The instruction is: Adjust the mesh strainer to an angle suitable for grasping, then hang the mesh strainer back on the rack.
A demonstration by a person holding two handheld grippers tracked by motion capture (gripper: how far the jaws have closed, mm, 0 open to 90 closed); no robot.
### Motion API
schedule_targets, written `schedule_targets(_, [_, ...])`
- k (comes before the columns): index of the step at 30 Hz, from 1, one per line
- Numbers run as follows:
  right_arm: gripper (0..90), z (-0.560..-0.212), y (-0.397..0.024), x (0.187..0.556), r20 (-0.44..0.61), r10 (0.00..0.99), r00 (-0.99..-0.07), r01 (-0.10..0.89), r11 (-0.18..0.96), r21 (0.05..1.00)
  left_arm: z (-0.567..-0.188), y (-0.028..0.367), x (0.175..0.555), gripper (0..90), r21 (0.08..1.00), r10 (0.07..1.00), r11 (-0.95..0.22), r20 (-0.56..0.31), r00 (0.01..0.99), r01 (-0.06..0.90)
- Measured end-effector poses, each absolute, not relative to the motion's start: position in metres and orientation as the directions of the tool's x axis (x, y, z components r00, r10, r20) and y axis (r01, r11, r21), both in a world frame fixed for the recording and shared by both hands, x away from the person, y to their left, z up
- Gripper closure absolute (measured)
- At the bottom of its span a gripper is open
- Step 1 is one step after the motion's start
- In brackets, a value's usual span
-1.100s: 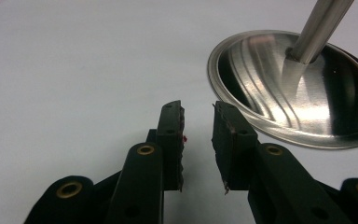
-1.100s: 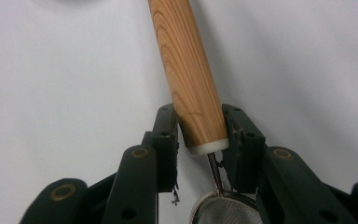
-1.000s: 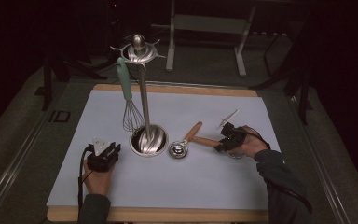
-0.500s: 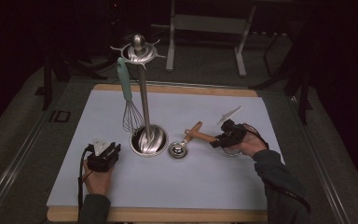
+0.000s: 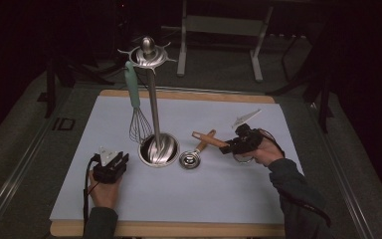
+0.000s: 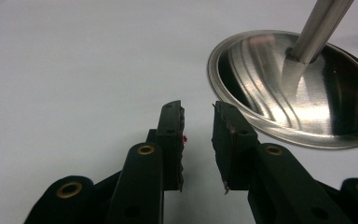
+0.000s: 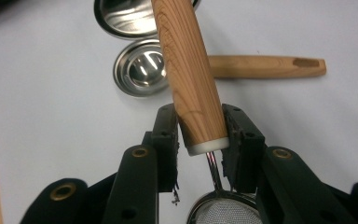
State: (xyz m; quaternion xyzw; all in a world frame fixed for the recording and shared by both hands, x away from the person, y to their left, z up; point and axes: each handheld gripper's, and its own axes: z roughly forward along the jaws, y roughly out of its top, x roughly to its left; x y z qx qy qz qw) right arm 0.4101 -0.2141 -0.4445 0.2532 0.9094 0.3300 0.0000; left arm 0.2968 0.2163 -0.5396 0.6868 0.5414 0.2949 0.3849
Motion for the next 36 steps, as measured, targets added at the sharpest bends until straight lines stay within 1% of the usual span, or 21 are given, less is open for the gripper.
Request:
schedule_targets(27, [68.7, -0.425, -0.197, 0.402, 0.150, 0.424, -0.893, 0.411, 0.631, 0.658, -0.540, 0.216, 0.297, 72.9, 0.848, 0.971, -0.116, -0.014, 0.240, 0.516])
schedule_targets(36, [68.7, -0.415, -0.193, 0.398, 0.143, 0.417, -0.898, 0.392, 0.606, 0.692, -0.540, 0.216, 0.297, 72.9, 0.849, 0.971, -0.115, -0.012, 0.238, 0.516])
